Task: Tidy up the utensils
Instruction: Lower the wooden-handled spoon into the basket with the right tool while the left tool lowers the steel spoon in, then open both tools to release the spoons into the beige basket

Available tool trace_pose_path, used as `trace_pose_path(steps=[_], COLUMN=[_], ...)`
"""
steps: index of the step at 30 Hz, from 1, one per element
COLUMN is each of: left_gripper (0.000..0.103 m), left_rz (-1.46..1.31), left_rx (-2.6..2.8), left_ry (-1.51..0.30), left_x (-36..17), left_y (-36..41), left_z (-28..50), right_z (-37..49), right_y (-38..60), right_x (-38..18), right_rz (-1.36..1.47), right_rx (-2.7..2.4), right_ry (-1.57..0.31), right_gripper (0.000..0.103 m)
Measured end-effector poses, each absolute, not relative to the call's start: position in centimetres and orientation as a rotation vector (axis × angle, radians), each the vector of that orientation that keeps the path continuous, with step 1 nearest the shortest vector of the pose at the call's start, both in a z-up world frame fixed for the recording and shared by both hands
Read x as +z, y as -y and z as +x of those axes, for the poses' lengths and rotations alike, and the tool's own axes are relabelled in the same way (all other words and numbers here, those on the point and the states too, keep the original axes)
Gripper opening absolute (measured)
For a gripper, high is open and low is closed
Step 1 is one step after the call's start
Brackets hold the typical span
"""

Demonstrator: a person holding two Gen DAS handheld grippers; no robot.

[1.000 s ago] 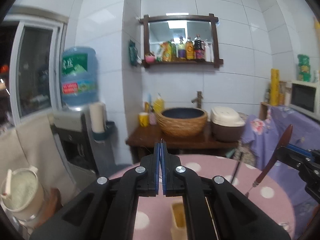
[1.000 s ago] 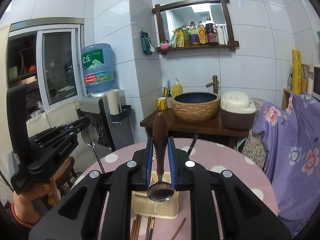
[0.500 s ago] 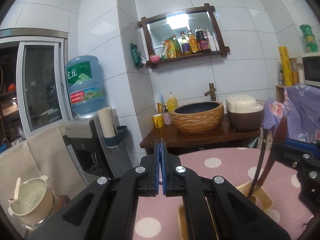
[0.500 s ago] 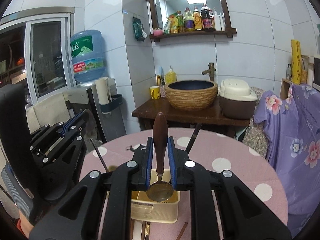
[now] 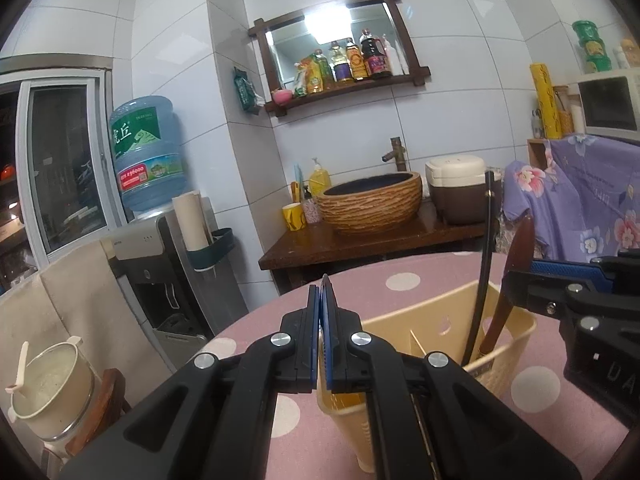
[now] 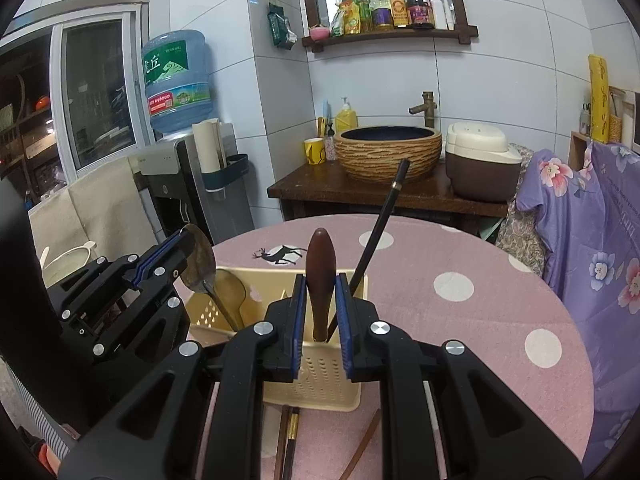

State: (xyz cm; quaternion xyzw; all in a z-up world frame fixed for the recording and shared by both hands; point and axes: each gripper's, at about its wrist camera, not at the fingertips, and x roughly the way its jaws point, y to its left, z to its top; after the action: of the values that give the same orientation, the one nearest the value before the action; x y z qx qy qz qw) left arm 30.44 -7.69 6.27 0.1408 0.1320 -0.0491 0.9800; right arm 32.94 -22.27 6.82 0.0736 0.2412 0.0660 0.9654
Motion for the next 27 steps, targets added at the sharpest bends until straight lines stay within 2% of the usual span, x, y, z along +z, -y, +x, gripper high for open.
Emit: trace_pose_path(steps=[13,23,26,27], left_gripper=[0.003,0.003,0.005,0.009], left_rz=[0.290,0.255,0.244,0.239], left_rx=[-0.140,-0.163,-0.168,-0.167], left_ry=[-0.357,-0.374,-0.369,-0.363], left_x=[3.7,3.7,4.0,4.2], left_y=[7.8,7.2,6.9,6.8], left_z=[31.0,30.7,30.1,29.7], right_z=[32.9,32.6,32.1,31.9], right_y=[22.7,23.2,23.2,23.2], right_x=[5.3,5.0,5.1,5.2], right_rz=[0.160,0.185,0.186,0.187], right_rx=[0.145,0.152,0.164,0.167], right_ry=[-0.508,-0.495,-0.475,-0.468], right_gripper=[0.016,0.016,0.019,0.023])
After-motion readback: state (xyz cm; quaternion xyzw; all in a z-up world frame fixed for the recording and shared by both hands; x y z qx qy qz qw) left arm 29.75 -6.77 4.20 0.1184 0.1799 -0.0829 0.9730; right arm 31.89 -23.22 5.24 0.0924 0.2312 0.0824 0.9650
